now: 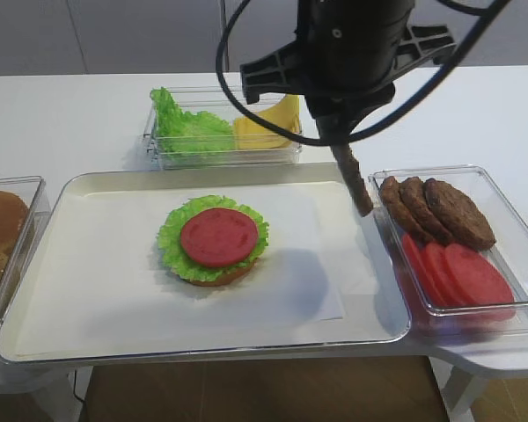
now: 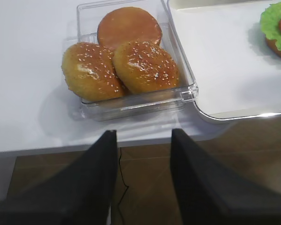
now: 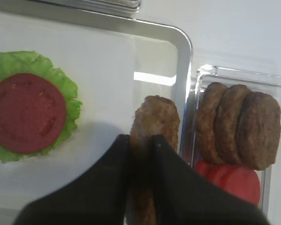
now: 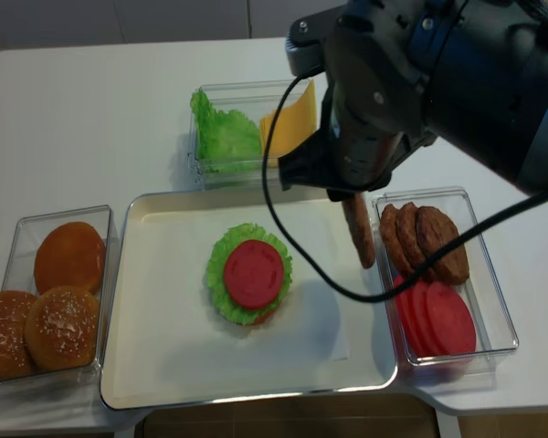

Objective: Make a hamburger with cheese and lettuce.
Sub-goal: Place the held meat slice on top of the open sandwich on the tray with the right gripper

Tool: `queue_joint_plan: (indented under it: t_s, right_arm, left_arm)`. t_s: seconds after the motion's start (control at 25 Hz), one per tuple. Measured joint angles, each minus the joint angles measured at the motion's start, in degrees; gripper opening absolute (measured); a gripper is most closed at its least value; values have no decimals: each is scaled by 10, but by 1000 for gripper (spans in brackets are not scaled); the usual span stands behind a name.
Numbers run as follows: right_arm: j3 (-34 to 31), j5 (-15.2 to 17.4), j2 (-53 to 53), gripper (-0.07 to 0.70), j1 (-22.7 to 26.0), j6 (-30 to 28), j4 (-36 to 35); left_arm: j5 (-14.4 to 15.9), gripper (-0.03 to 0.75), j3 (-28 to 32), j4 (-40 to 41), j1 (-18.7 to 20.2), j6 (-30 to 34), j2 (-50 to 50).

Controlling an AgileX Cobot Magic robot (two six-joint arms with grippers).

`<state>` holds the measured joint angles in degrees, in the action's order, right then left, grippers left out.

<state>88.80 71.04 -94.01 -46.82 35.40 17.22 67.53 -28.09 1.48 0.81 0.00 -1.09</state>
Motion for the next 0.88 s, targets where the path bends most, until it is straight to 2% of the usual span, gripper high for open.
queue_joint_plan:
  t_s: [0.28,0.6,0.88]
  right_arm:
    - [9,2,-6,104,-29,4,1]
    - [95,2,-75,104,-52,-14,1]
    - [130,2,-127,104,-68,-35,-5]
  left_arm:
    - [0,288,0,0,0,0,0]
    - [0,288,0,0,0,0,0]
    - [0,288,0,0,0,0,0]
